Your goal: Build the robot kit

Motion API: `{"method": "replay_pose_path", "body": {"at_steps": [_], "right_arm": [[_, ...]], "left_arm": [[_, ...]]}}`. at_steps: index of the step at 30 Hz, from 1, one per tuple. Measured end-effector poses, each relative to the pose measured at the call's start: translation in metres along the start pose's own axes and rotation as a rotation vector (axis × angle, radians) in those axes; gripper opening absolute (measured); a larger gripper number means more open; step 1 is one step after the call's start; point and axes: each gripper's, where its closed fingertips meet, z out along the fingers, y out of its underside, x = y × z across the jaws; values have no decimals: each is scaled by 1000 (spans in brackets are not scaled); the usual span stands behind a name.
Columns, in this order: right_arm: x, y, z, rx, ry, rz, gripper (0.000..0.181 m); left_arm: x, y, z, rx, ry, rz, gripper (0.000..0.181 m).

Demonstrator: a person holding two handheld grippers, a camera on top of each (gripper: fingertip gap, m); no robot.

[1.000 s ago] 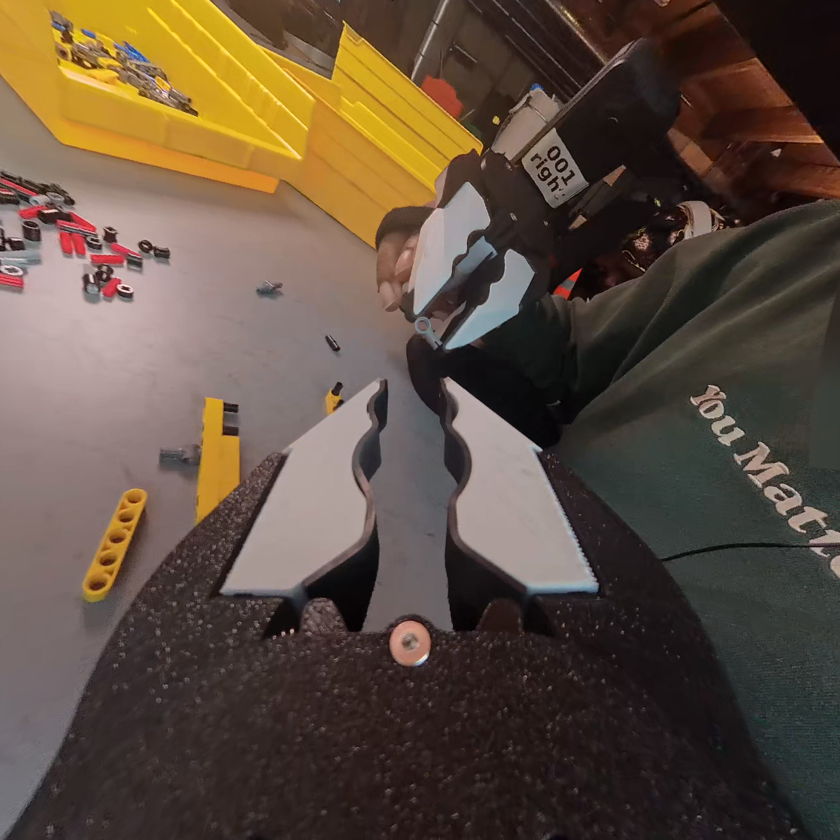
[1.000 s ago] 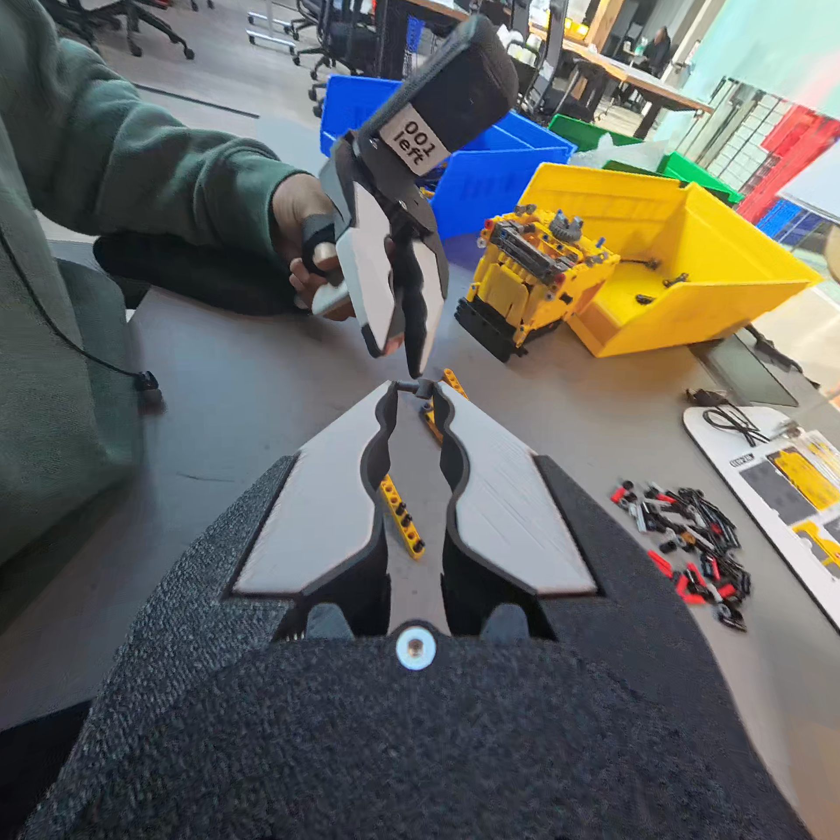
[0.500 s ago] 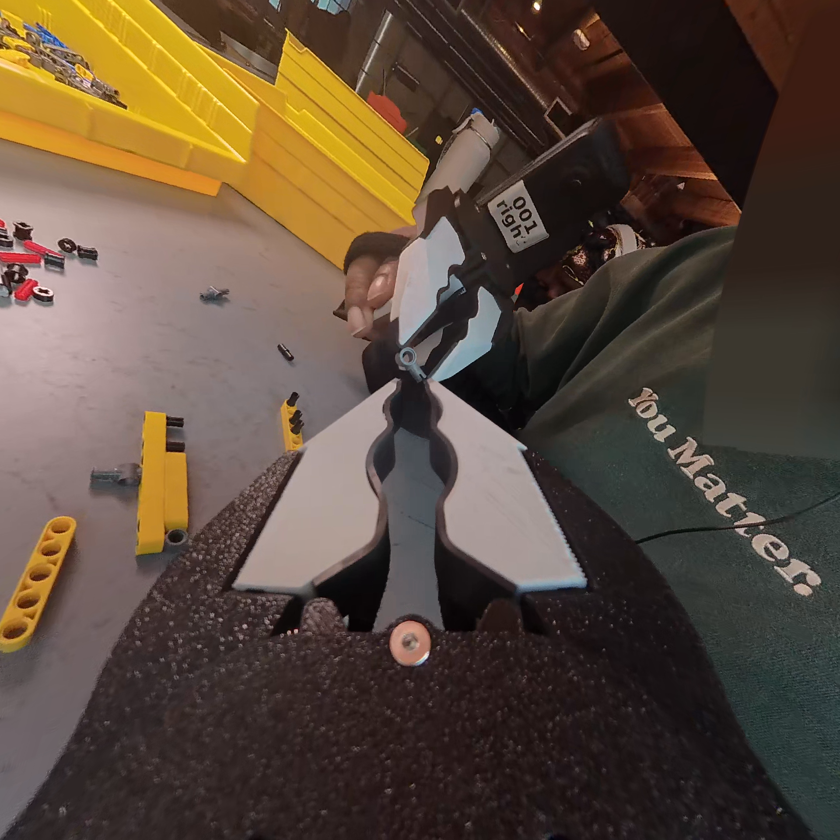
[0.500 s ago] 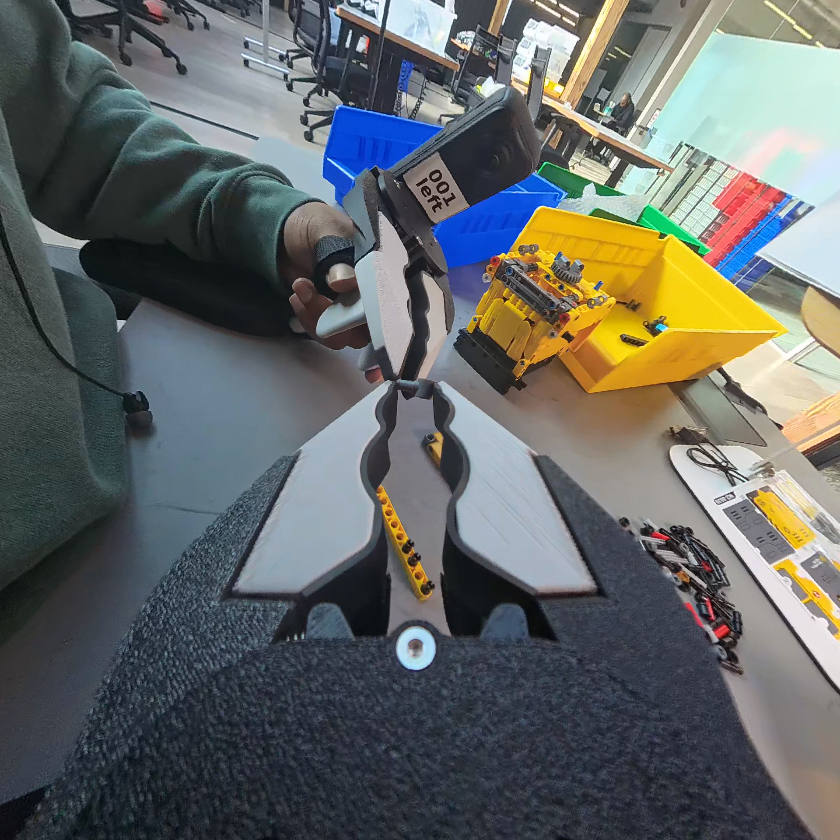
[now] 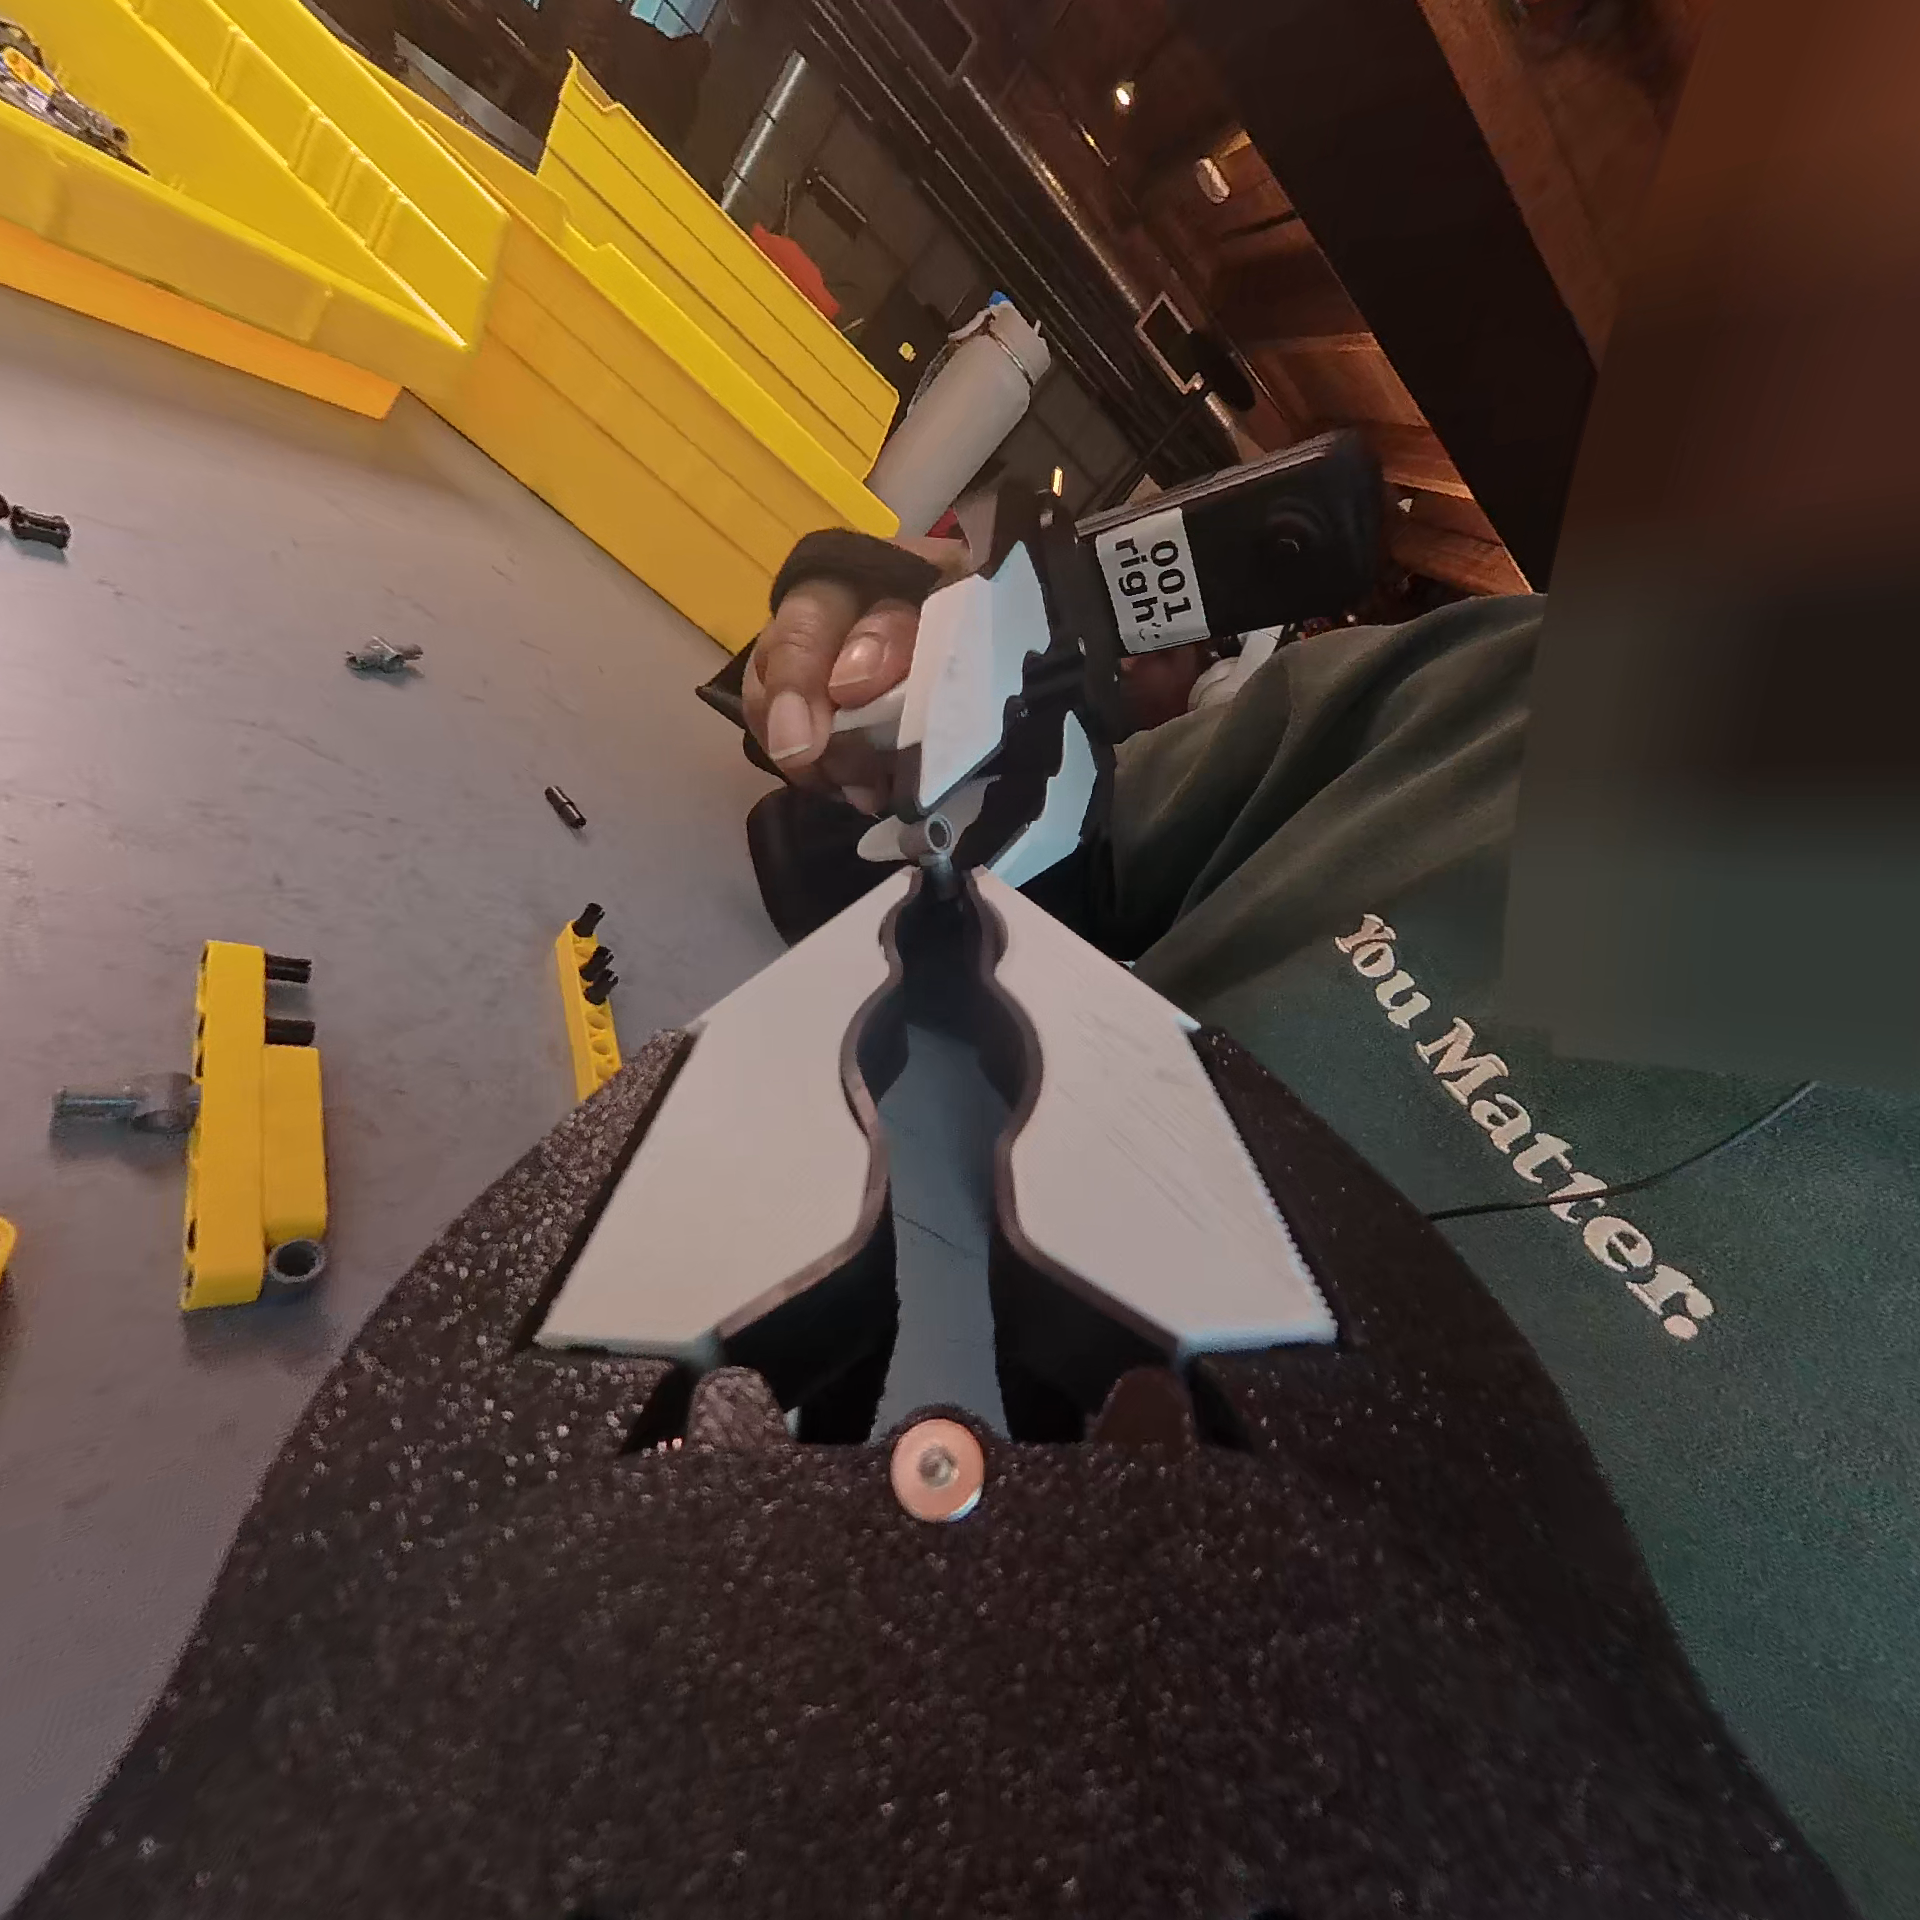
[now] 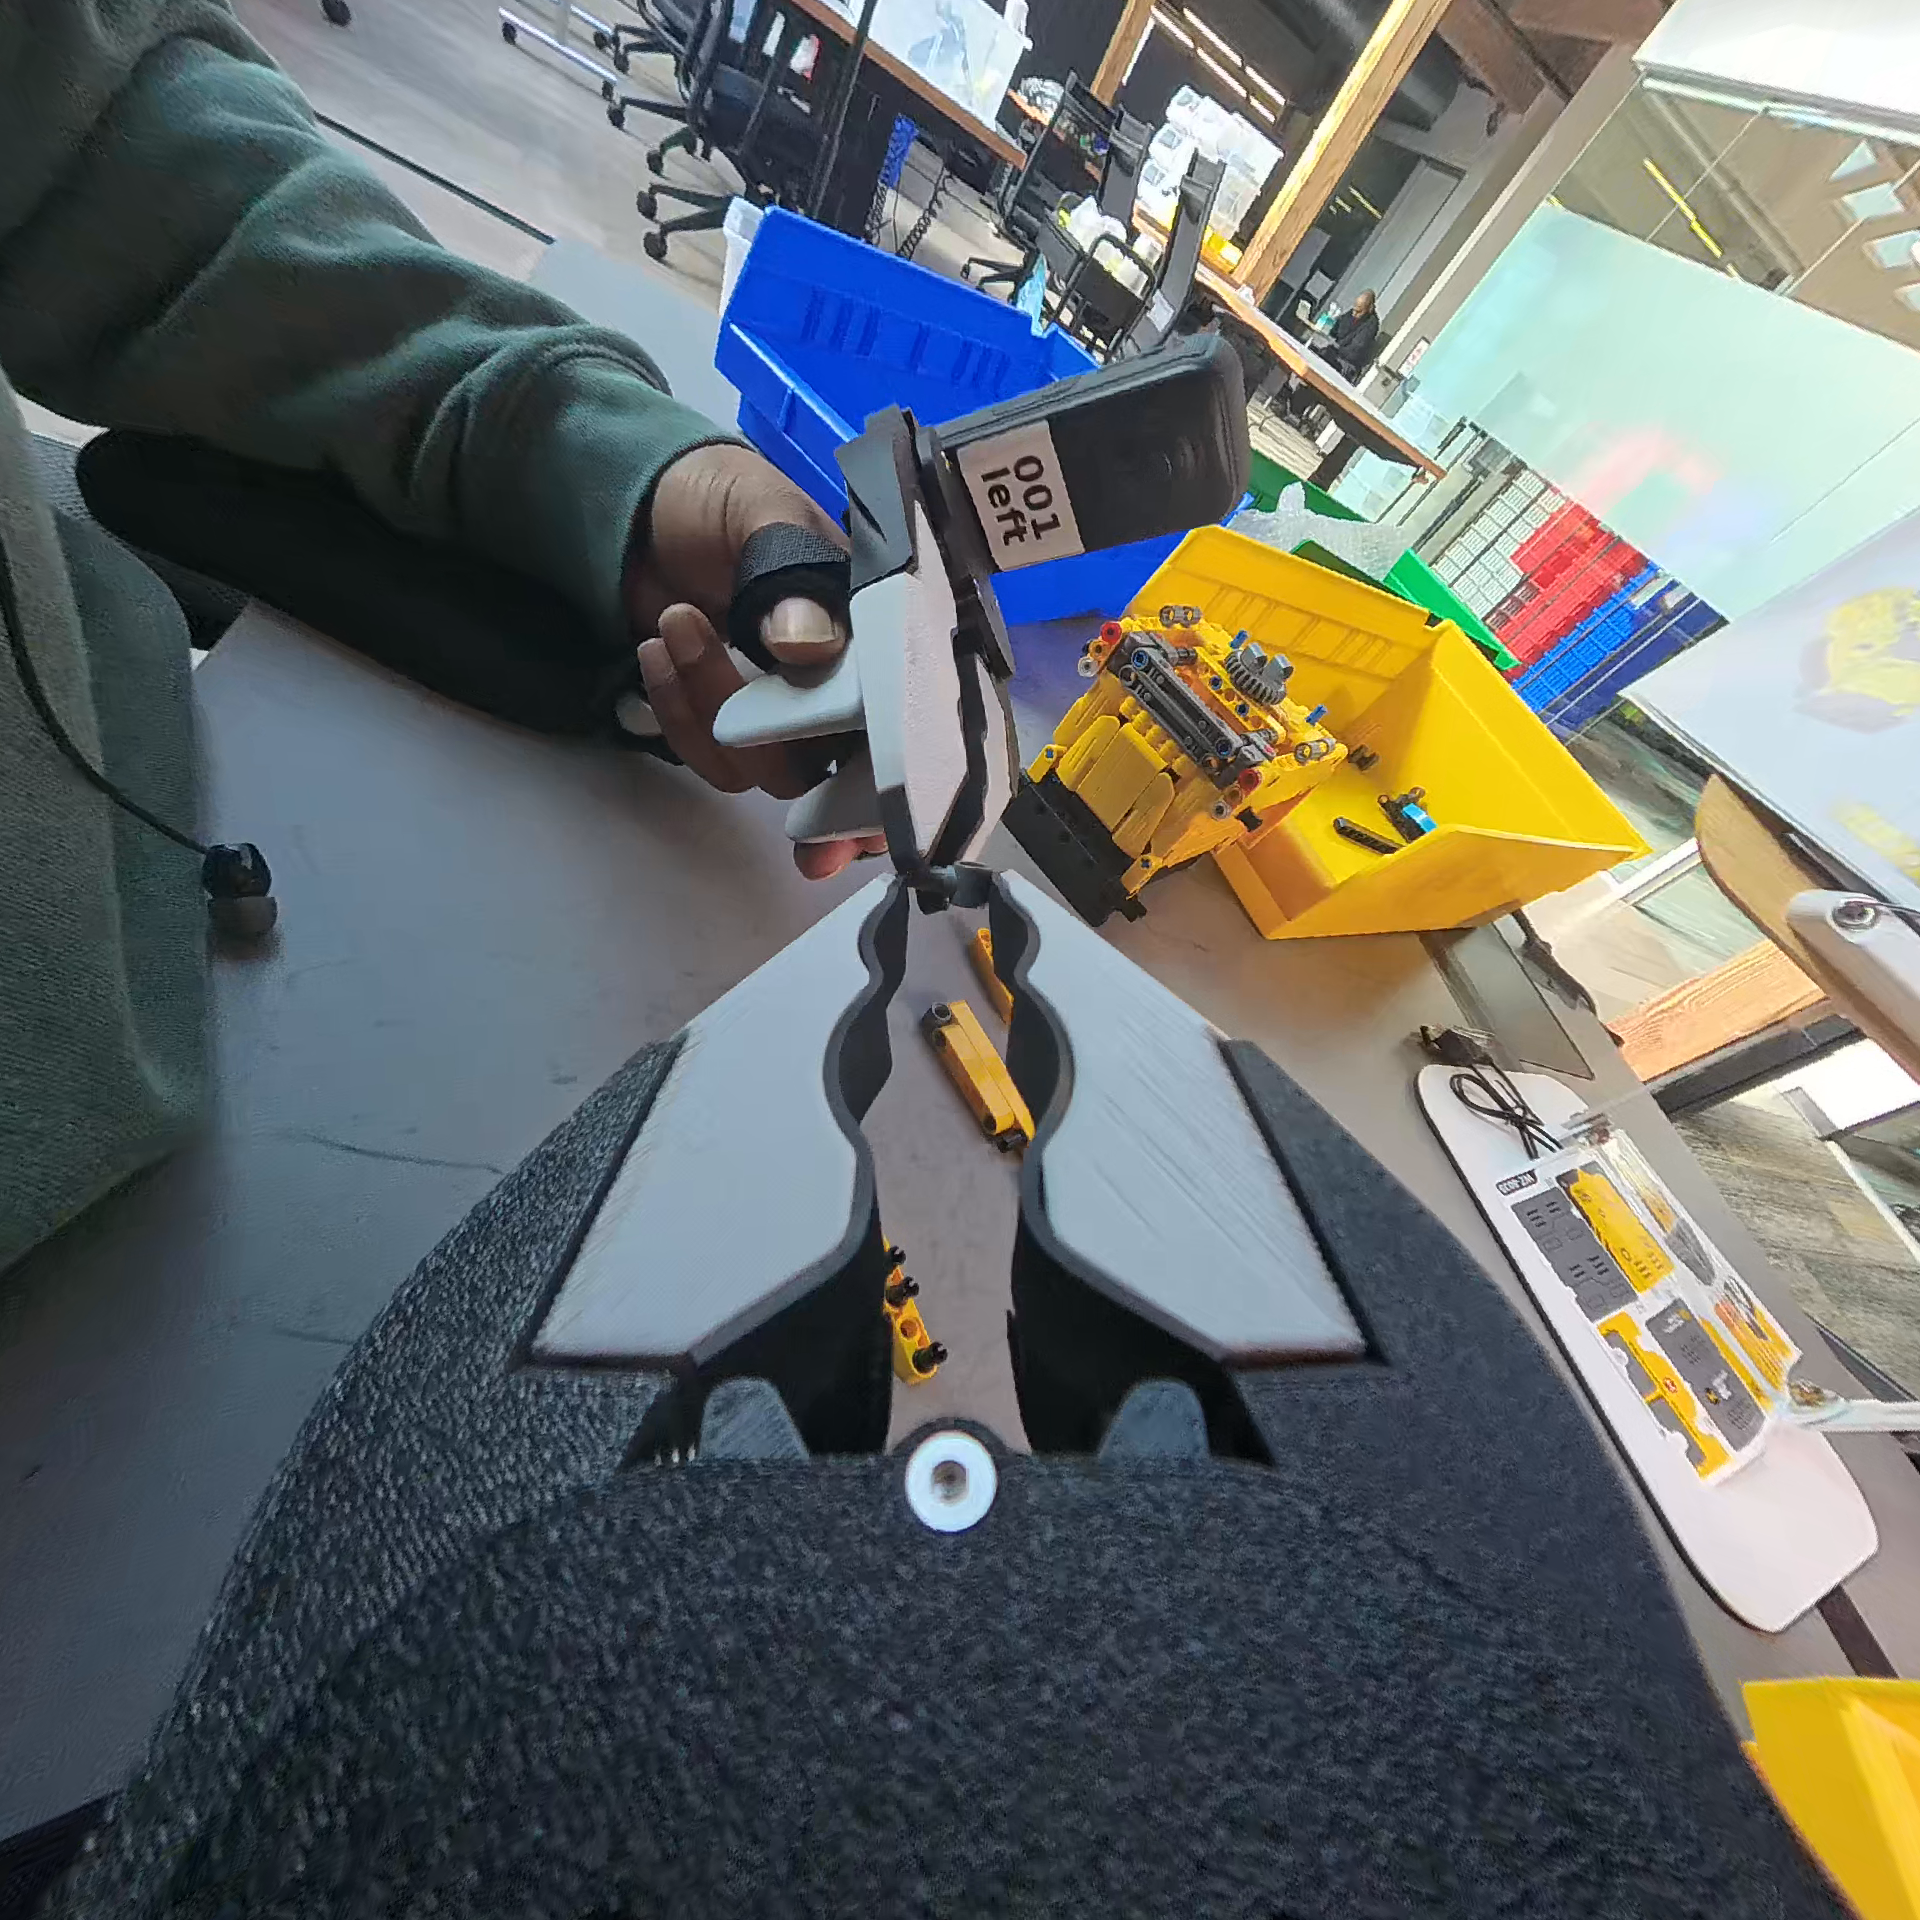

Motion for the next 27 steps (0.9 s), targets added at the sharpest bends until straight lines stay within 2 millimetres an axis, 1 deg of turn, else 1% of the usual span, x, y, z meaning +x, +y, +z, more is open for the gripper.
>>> {"method": "replay_pose_path", "body": {"at_steps": [5, 9, 12, 14, 16, 20, 24, 27], "right_arm": [[-8, -4, -3, 25, -51, -10, 15], [-20, -5, -9, 37, -178, 48, 15], [-26, -6, -11, 38, -264, 80, 15], [-29, -3, -11, 6, -311, 97, 15], [-25, 3, -7, -45, -309, 137, 15], [-18, 17, -4, -132, -300, 248, 16], [-13, 23, 1, -170, -290, 365, 13], [-12, 19, 2, -152, -295, 395, 8]], "left_arm": [[6, 6, 1, -43, 33, 34, 4], [14, 14, 3, -105, 61, 96, 3], [15, 22, 4, -160, 61, 142, 3], [8, 27, 6, -192, 10, 192, 3], [3, 30, 7, -213, -49, 269, 3], [-19, 28, 3, -258, -287, 523, 3], [-20, 20, 3, -245, -390, 681, 3], [-20, 15, 0, -236, -435, 744, 3]]}}
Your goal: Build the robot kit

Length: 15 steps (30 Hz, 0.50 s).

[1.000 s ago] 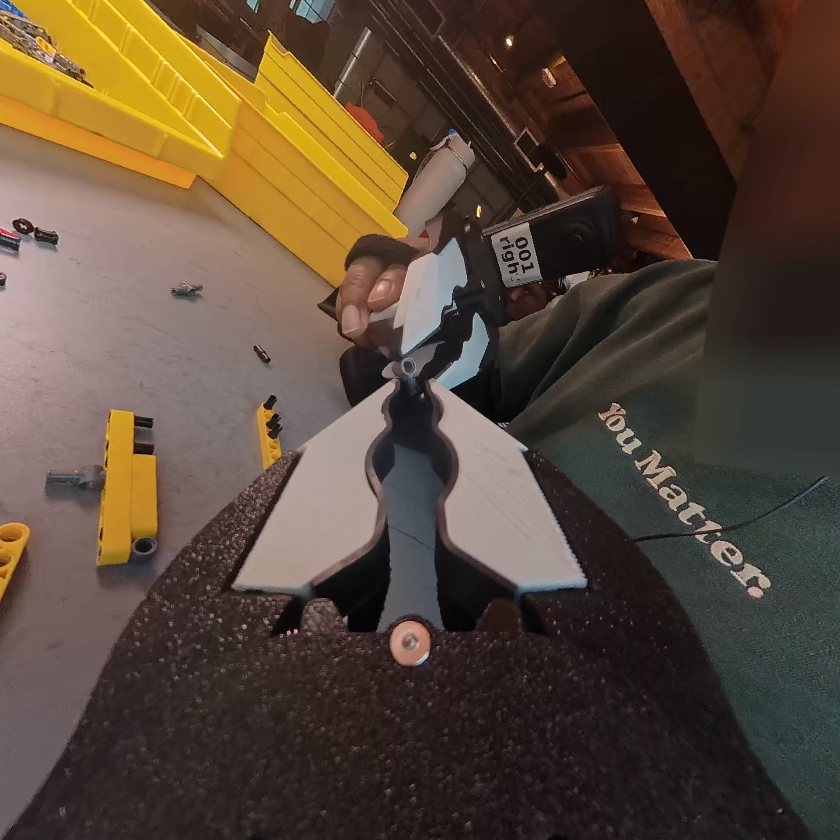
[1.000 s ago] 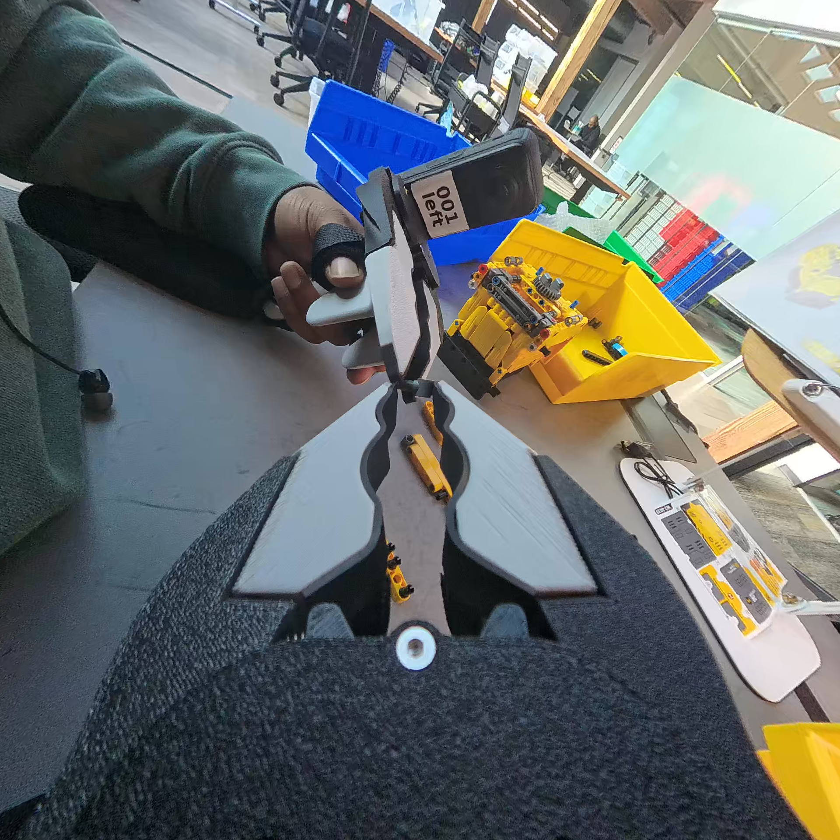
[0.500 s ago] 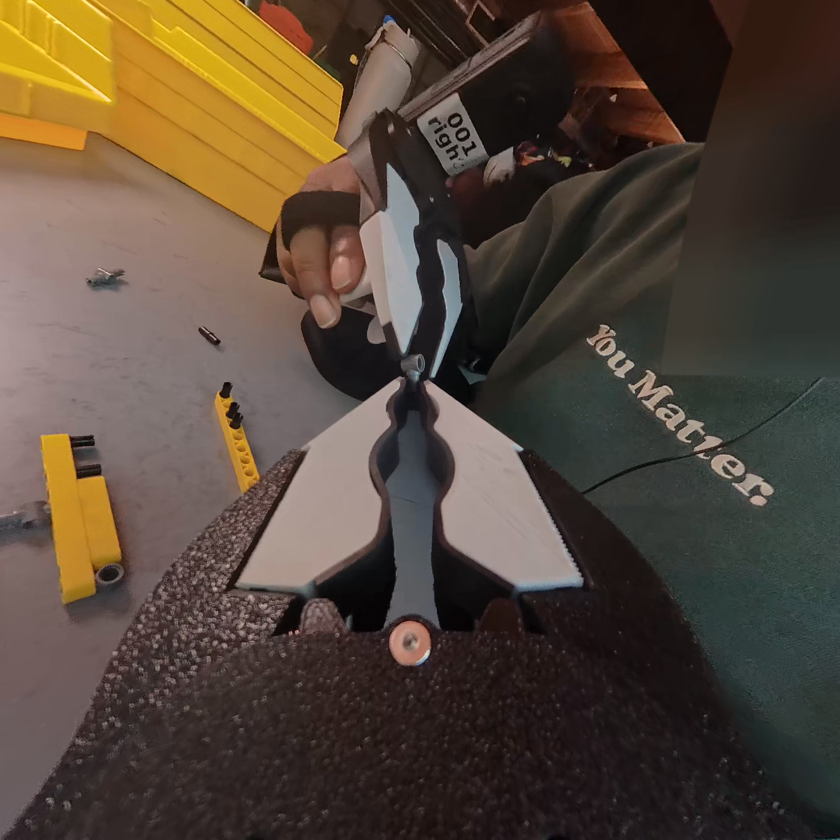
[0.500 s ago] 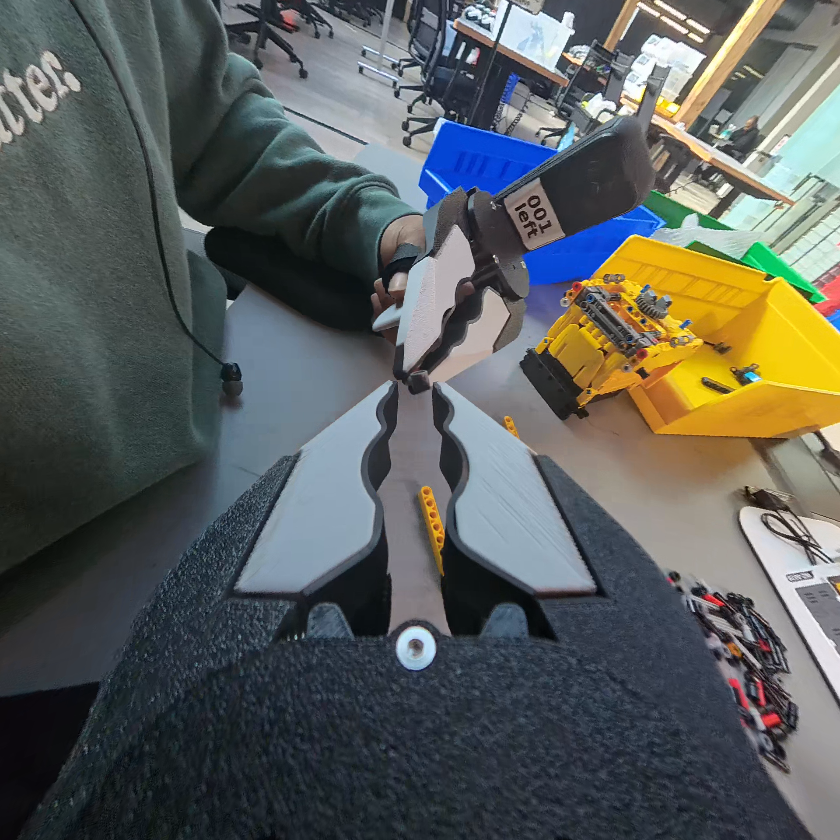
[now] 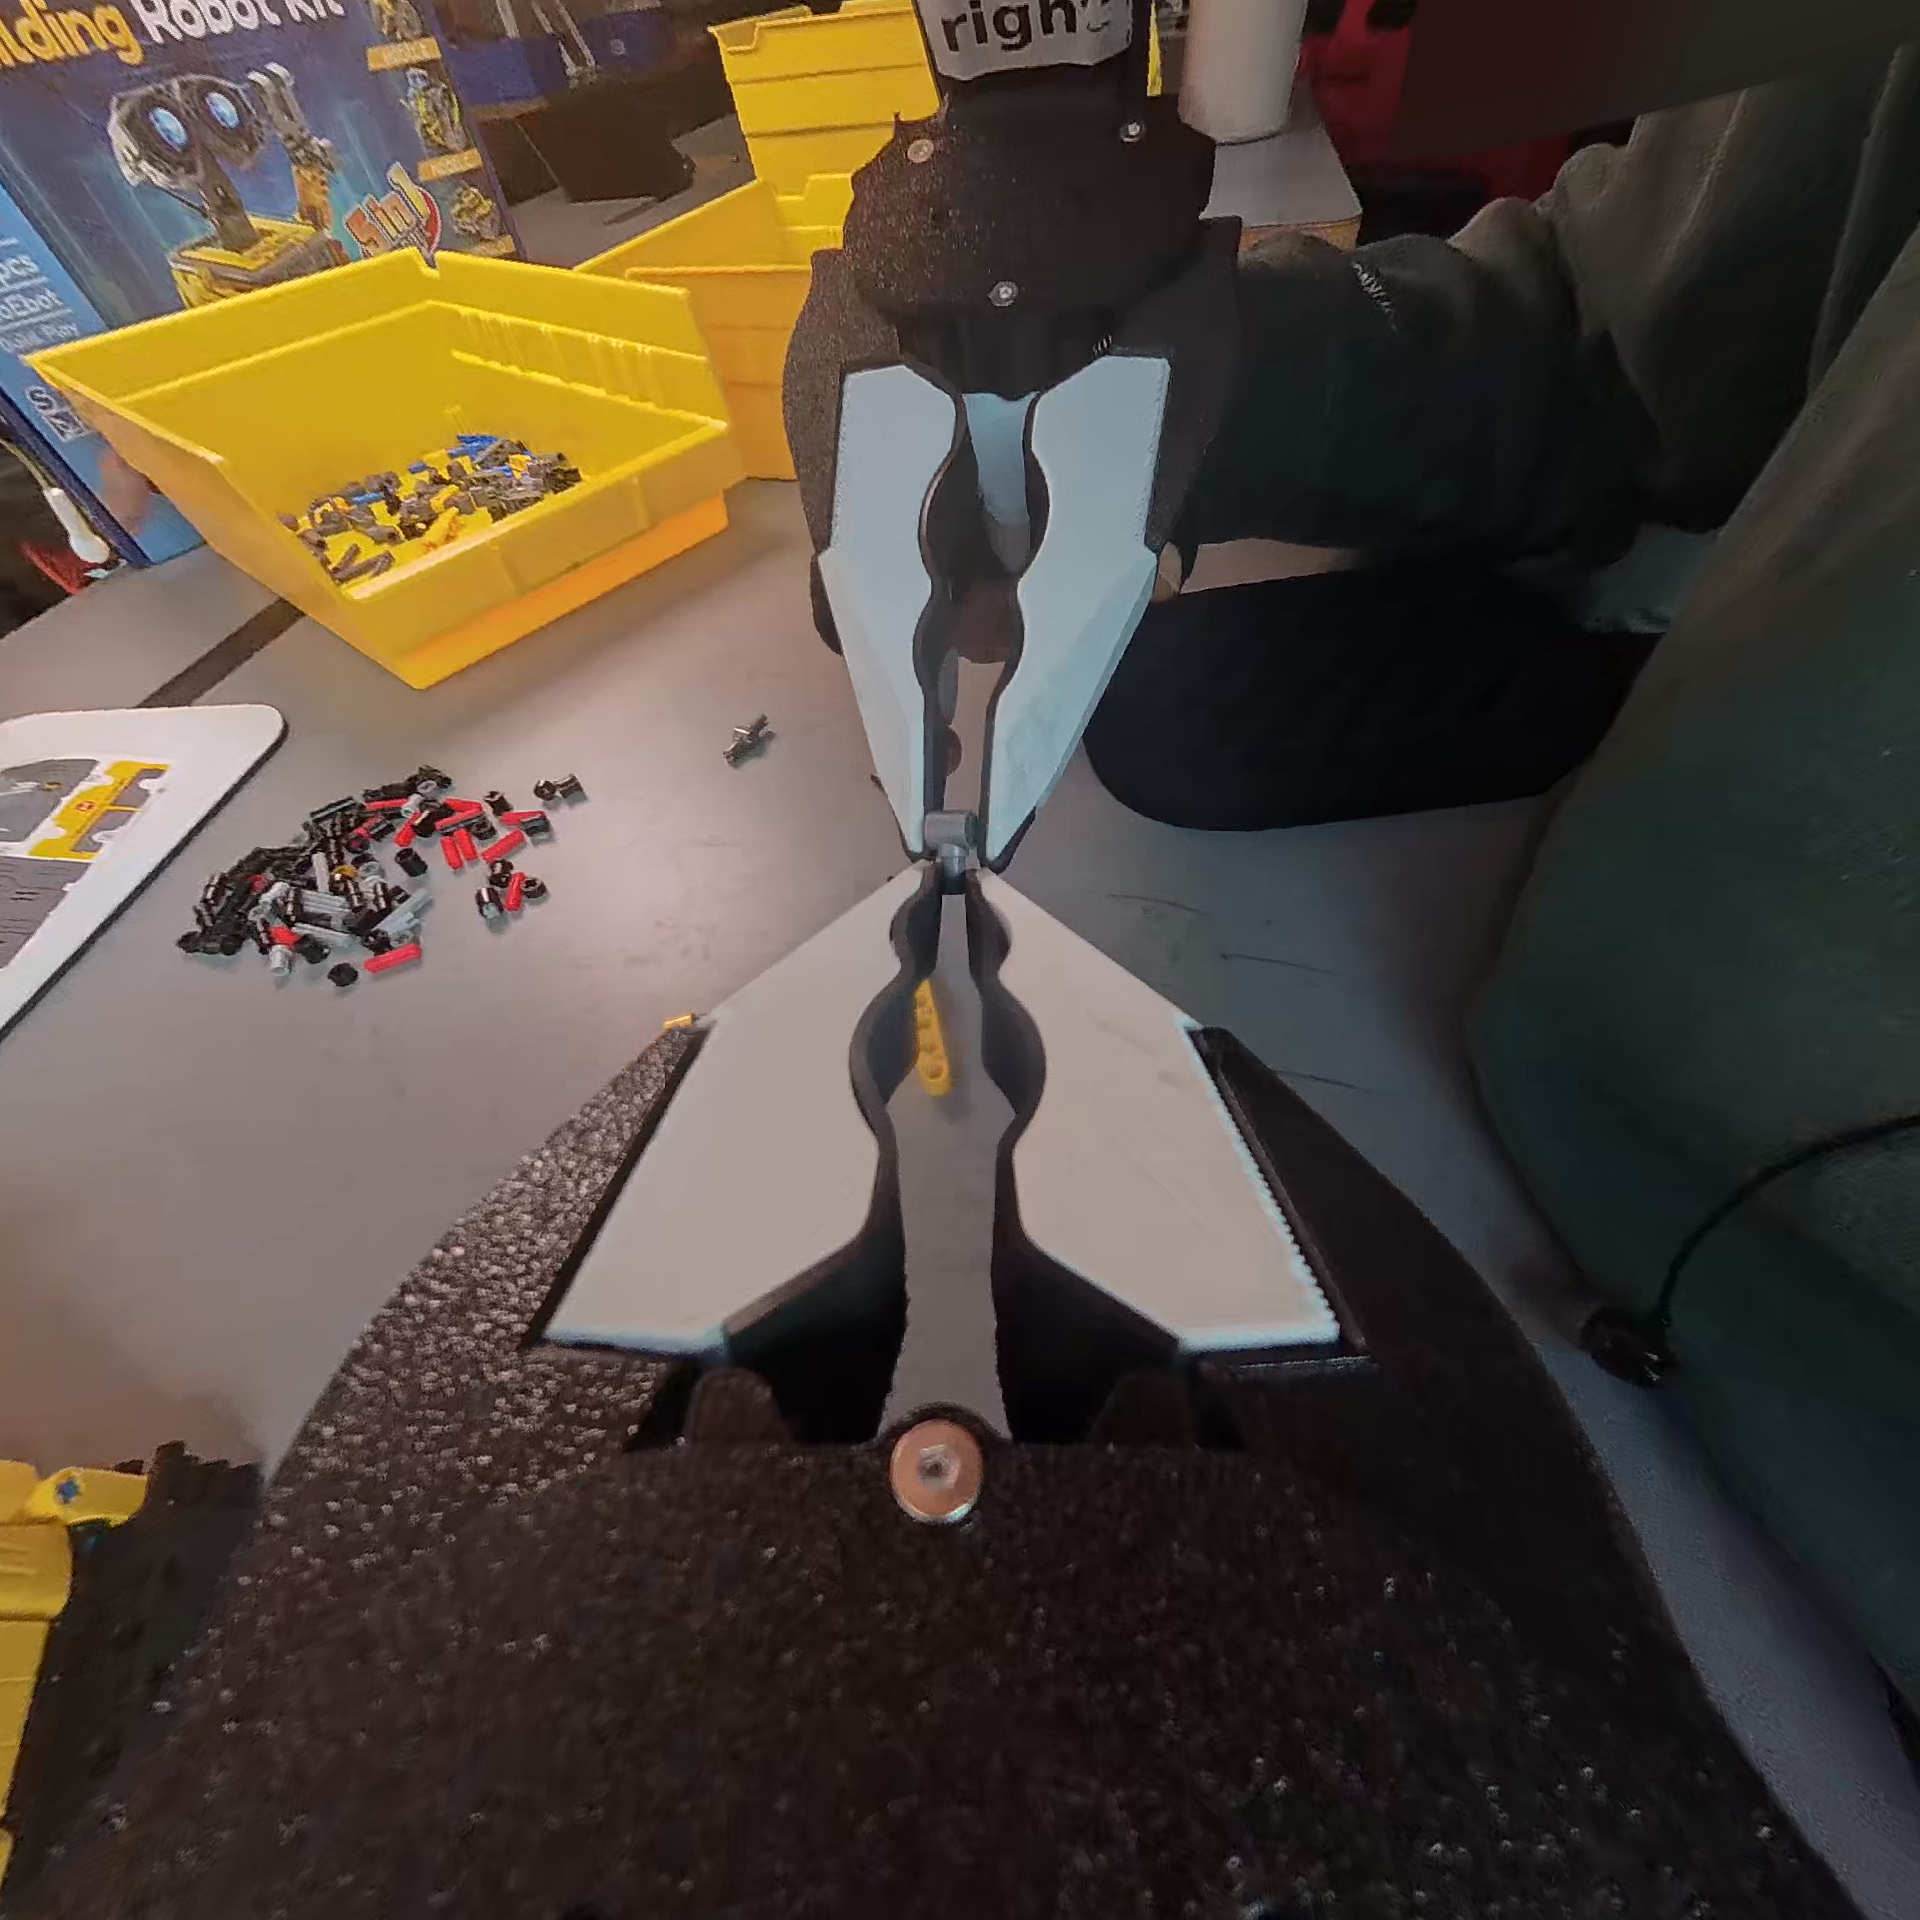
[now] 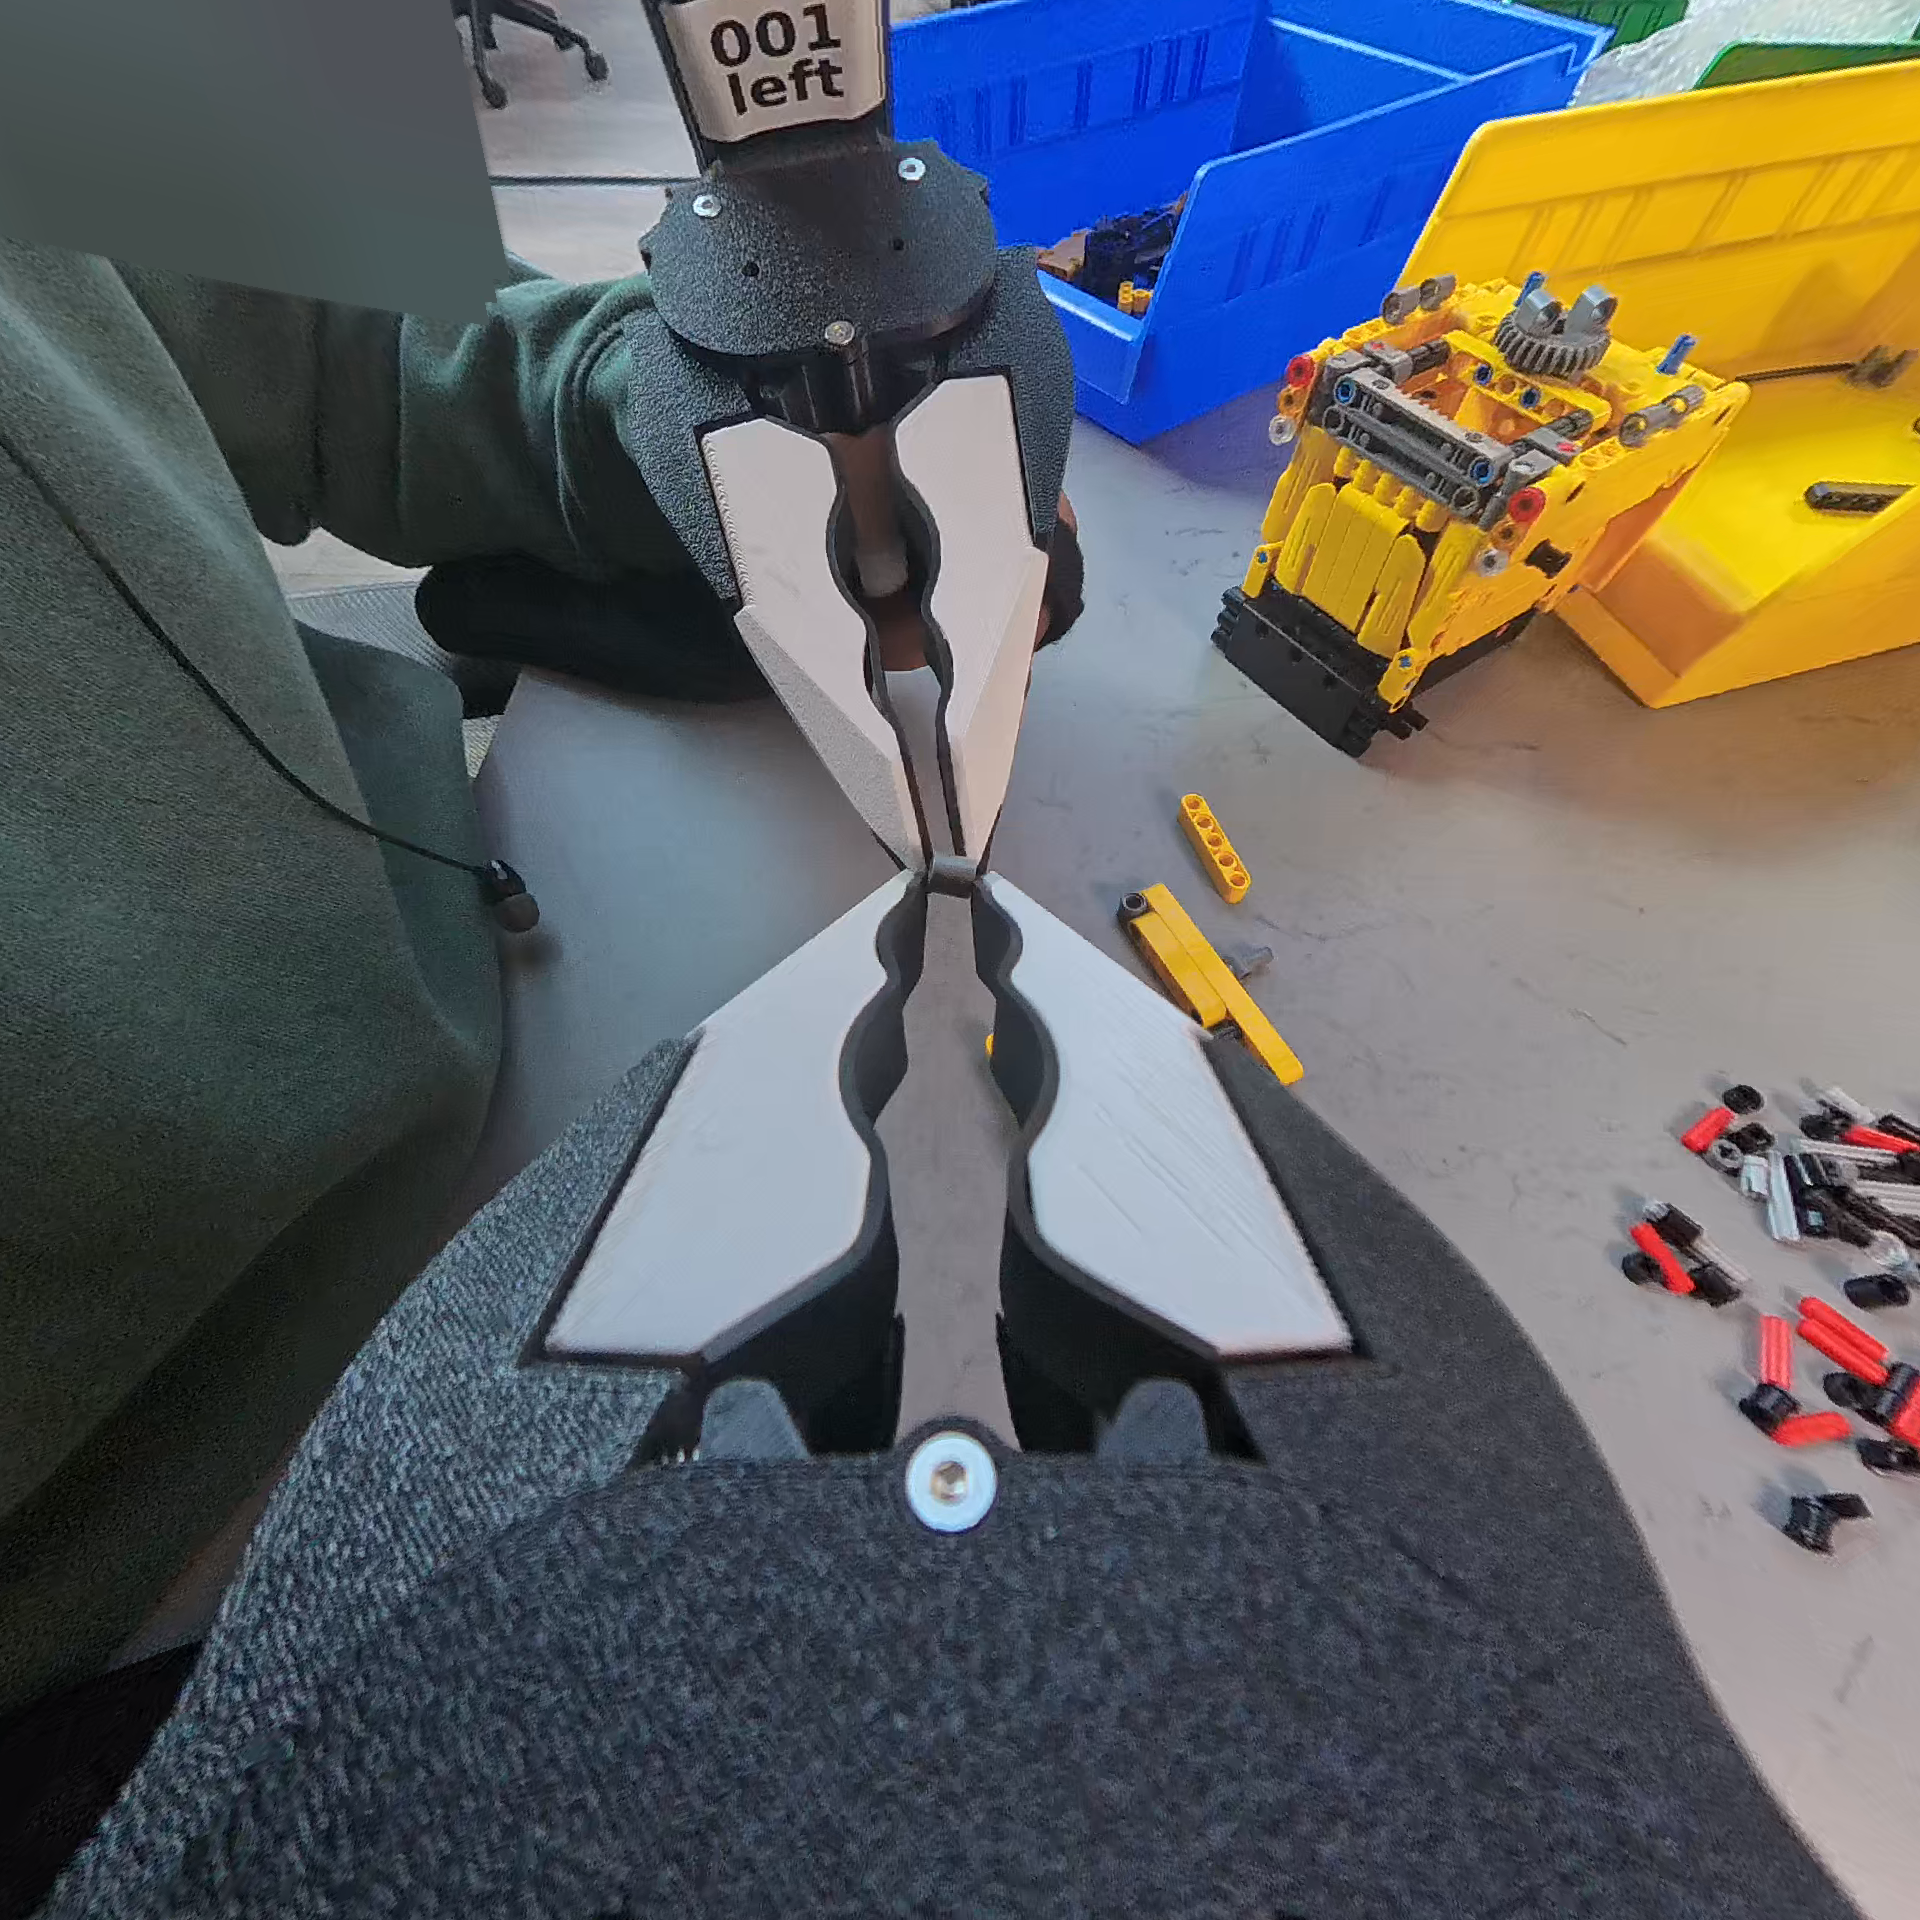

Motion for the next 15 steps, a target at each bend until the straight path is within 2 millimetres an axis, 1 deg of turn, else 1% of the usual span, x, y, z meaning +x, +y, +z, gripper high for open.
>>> {"method": "replay_pose_path", "body": {"at_steps": [4, 7, 15], "right_arm": [[2, -2, 2, -12, -1, 10, 8], [2, -4, 4, -31, -13, 13, 12], [7, -8, 7, -78, -4, 27, 9]], "left_arm": [[-3, 1, -1, -17, -37, 39, 3], [-5, 2, -2, -27, -55, 52, 3], [-9, 2, -5, -38, -85, 66, 3]]}}
